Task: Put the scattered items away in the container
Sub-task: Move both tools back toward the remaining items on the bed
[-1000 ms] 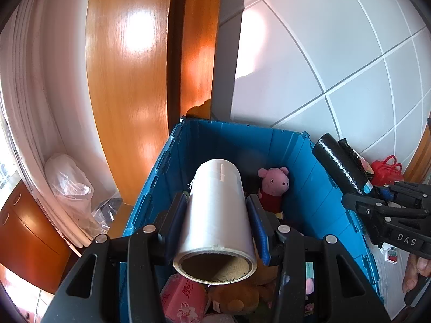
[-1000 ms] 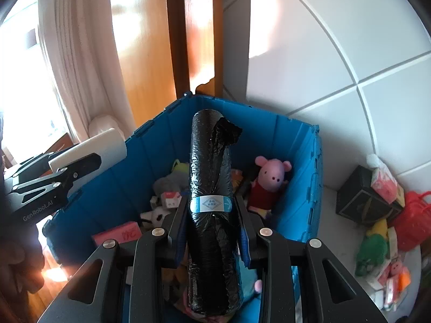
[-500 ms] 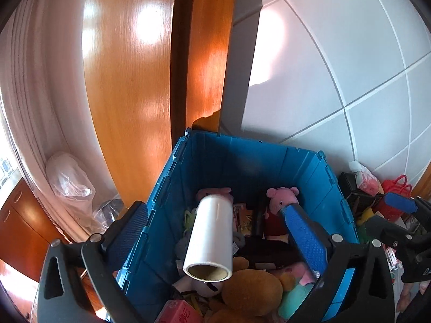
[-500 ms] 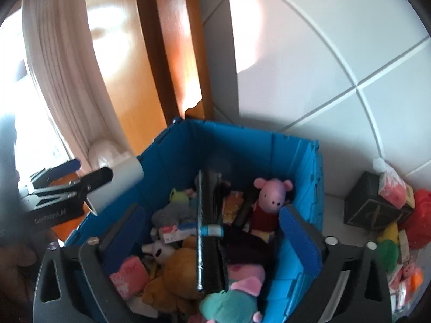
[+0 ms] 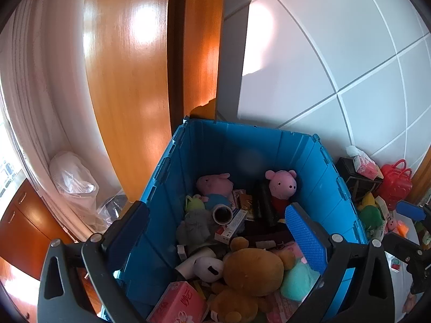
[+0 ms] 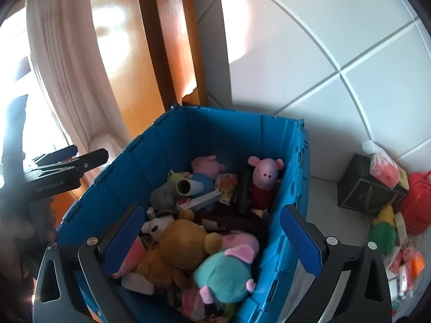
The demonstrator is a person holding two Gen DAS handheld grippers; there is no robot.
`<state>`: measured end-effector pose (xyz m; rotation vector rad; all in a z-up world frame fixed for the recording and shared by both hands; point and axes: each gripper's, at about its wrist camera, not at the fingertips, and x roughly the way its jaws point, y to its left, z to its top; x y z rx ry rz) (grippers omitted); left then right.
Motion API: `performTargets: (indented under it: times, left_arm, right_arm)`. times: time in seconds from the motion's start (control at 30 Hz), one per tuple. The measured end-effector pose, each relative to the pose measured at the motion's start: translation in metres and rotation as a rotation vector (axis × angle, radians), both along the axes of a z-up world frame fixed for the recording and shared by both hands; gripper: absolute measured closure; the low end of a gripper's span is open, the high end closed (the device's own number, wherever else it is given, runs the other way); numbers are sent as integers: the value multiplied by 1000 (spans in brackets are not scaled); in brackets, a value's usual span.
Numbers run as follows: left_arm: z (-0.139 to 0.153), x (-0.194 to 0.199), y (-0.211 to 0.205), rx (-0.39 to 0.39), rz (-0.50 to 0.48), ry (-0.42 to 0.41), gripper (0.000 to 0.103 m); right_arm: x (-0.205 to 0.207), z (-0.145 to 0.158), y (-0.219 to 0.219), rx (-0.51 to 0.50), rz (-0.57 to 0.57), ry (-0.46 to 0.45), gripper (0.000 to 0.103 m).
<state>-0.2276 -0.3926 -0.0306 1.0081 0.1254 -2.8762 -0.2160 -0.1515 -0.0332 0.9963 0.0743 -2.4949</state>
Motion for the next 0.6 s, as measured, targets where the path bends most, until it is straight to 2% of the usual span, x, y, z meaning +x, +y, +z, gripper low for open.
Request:
performTargets:
  times: [0.4,0.6]
  left_arm:
    - [15,44,46,-21,-45,72,0]
    - [20,60,75,-23,-64,84,0]
  right_arm:
    - [50,4,28,-2,7,52,1]
    - [65,-3,58,-49,0,34,1]
